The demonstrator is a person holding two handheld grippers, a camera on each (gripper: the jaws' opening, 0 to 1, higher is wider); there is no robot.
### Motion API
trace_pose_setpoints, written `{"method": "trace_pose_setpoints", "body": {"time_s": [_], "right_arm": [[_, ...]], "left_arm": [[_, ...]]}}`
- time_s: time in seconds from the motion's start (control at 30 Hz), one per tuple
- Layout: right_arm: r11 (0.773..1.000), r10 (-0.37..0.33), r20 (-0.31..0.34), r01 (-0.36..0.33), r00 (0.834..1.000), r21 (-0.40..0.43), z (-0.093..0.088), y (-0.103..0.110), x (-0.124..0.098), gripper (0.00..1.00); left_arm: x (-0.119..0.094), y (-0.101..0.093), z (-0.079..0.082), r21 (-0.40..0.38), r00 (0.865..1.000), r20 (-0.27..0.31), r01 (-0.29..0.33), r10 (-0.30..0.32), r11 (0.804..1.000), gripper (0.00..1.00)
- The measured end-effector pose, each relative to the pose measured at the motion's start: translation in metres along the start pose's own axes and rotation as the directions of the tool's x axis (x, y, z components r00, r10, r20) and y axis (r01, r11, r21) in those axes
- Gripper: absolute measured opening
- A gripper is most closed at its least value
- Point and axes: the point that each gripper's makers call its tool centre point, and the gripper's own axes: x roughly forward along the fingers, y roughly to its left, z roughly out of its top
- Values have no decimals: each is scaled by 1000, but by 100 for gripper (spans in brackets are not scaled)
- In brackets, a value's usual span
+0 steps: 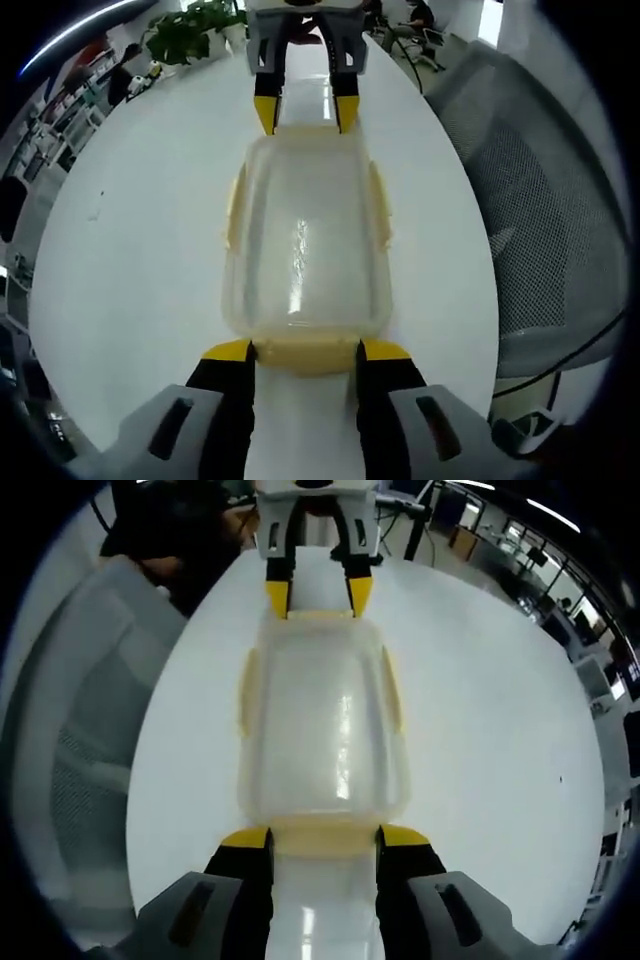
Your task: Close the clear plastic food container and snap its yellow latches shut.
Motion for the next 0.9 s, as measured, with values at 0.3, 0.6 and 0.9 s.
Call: {"method": "trace_pose_setpoints", "body": {"time_s": [0.3, 0.6, 0.9], "right_arm": [[1000, -5, -2, 5, 1000, -8, 0, 0, -9, 38], [999, -21, 5, 21, 1000, -24, 1, -3, -23, 38], [999, -34, 6, 34, 999, -35, -2, -5, -34, 38]], "left_arm": [[-4, 0, 6, 8, 1000, -14, -11, 11, 1000, 38], [-11, 1, 13, -4, 1000, -6, -28, 28, 1000, 38], [-19, 2, 23, -3, 999, -1, -45, 45, 999, 38]]}}
